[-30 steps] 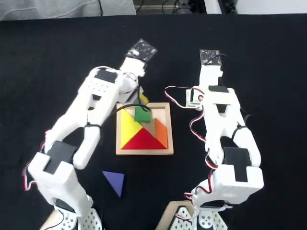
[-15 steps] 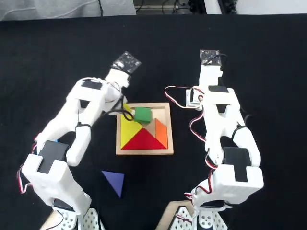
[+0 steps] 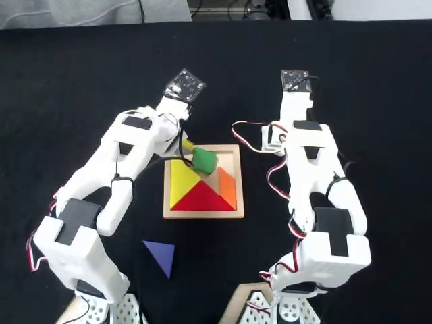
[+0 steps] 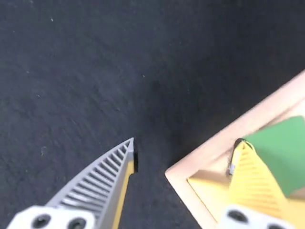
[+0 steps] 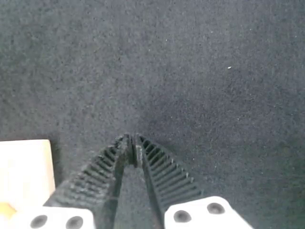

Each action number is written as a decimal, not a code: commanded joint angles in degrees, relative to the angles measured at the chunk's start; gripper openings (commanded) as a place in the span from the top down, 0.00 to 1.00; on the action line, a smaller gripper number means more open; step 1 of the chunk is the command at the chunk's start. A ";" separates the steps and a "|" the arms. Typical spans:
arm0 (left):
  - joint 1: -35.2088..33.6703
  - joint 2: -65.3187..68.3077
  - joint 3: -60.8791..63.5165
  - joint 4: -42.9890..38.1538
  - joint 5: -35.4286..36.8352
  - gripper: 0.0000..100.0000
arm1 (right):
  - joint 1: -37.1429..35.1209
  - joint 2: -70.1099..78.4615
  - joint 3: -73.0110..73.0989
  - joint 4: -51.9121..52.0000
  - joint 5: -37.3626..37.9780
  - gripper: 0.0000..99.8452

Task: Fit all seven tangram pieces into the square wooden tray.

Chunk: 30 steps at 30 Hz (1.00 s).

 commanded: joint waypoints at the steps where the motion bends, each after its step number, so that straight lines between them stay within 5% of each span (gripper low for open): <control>1: 2.77 -2.81 -0.22 -1.41 1.67 0.68 | -0.26 -0.48 -1.45 -0.88 0.44 0.99; 30: 11.47 6.77 -8.57 -0.88 7.30 0.68 | -0.09 -0.48 -1.45 -0.88 0.44 0.99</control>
